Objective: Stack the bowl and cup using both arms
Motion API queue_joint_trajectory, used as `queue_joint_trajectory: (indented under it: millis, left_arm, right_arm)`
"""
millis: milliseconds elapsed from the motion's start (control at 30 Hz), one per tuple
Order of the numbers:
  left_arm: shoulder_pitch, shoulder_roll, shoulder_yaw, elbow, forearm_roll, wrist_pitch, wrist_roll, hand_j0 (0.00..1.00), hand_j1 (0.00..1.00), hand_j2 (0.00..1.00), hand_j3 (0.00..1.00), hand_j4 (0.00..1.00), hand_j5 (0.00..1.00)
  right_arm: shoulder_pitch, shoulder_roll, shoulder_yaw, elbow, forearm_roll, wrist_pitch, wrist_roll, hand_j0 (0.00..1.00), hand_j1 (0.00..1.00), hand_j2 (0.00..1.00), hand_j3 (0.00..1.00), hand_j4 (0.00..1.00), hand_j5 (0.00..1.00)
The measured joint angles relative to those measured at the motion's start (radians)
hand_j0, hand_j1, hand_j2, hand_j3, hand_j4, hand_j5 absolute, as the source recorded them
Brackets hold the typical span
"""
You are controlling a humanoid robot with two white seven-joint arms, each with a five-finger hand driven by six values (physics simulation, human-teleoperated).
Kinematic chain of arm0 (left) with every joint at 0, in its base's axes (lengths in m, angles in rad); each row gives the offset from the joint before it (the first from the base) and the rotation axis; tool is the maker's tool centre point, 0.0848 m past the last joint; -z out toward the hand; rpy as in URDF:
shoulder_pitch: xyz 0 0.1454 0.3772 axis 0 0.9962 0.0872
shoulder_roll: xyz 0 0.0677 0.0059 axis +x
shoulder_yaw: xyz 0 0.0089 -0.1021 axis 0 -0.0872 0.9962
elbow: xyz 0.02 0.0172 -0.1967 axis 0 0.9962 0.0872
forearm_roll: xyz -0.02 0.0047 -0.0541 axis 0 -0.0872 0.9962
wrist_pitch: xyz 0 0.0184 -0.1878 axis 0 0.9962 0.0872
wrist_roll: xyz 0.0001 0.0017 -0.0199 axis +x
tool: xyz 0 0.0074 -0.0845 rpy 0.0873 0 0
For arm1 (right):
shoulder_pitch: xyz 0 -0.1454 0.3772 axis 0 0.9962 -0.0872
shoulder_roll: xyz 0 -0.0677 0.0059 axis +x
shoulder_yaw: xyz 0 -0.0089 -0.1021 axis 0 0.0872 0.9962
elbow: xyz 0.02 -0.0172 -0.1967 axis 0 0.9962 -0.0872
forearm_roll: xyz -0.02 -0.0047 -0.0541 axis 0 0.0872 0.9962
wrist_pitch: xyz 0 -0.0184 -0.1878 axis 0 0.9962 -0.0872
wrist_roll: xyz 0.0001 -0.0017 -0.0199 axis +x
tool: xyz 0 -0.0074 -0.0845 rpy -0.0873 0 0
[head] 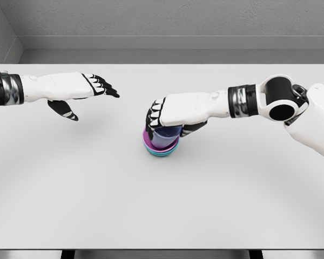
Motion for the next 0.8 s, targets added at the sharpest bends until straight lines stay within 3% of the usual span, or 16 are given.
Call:
queue_joint_trajectory:
  millis: [200,267,333,600,800]
  left_arm:
    - [0.005,0.001,0.0,-0.001,0.0,0.0,0.0,1.0,1.0,1.0,1.0,1.0,1.0]
    - [0.006,0.001,0.001,-0.001,0.0,0.0,0.0,1.0,1.0,1.0,1.0,1.0,1.0]
    - [0.006,0.001,0.001,-0.001,0.0,0.0,0.0,1.0,1.0,1.0,1.0,1.0,1.0]
    - [0.005,0.003,0.002,-0.001,0.0,0.0,0.0,1.0,1.0,1.0,1.0,1.0,1.0]
    - [0.006,0.005,0.003,-0.001,0.0,0.0,0.0,1.0,1.0,1.0,1.0,1.0,1.0]
  right_arm:
    - [0.002,0.002,0.001,0.011,0.002,0.0,0.0,0.67,0.67,0.67,0.67,0.67,0.67]
    - [0.002,0.002,0.001,0.012,0.008,0.0,0.0,0.78,0.78,0.78,0.78,0.78,0.78]
    - [0.002,0.003,0.001,0.013,0.012,0.0,0.0,1.0,1.0,1.0,1.0,1.0,1.0]
    - [-0.002,0.007,-0.008,0.012,0.024,0.0,0.0,1.0,1.0,1.0,1.0,1.0,1.0]
    - [0.015,-0.002,-0.155,-0.024,0.006,0.0,0.0,1.0,1.0,1.0,1.0,1.0,1.0]
